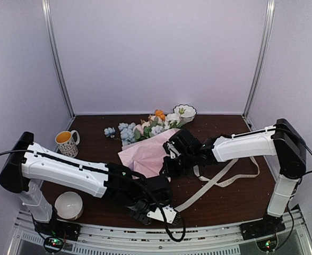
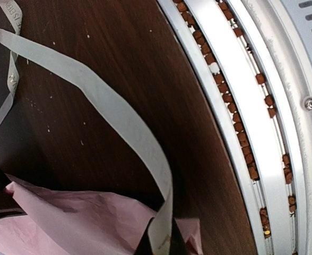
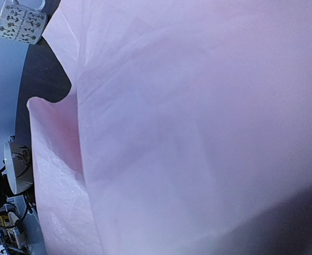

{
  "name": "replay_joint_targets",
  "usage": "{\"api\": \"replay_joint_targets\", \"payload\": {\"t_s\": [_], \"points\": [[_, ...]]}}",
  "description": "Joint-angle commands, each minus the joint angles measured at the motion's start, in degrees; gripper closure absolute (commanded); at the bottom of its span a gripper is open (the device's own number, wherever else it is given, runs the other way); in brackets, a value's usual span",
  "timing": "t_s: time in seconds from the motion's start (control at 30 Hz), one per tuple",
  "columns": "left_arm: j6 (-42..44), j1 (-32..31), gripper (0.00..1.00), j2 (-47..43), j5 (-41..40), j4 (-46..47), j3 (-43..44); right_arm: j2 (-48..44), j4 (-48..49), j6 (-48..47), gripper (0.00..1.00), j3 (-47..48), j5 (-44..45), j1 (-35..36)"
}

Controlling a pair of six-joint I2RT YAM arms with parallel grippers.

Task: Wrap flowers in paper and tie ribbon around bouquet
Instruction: Pick up the left side of the ribbon at the center of the board, then adjust the ribbon at the center of the board.

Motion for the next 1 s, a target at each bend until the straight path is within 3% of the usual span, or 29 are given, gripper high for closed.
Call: {"api": "replay_joint_targets", "payload": {"t_s": [0.0,0.17,0.27,0.4,0.57,0.73,0.97], "points": [[-0.1,-1.2,0.92,2.6,5.9,-3.5,1.1,0.2,-0.4,-1.4,1.00,0.8,6.8,-2.5],[5.6,-1.2,0.85,7.0,7.8,-3.5,5.9,2.2,-0.5,-1.3,1.00,1.3,7.5,-2.5],[5.2,-1.0,0.97,8.4,7.6,-5.7,8.1,1.8,-0.4,-1.2,1.00,0.7,8.2,-2.5],[-0.4,1.1,1.00,5.1,9.2,-5.3,2.2,1.4,-0.4,-1.0,1.00,1.0,7.3,-2.7],[-10.6,8.3,1.00,-0.9,13.7,-0.7,-6.8,0.1,-0.1,-0.1,1.00,1.4,3.0,-3.4],[-22.2,12.4,1.00,-3.4,17.1,-0.2,-9.8,-1.7,-0.8,0.3,1.00,1.3,1.5,-4.5],[-31.3,16.0,1.00,-6.3,15.8,3.9,-17.0,-2.1,-3.0,0.1,1.00,3.2,0.7,-5.5]]}}
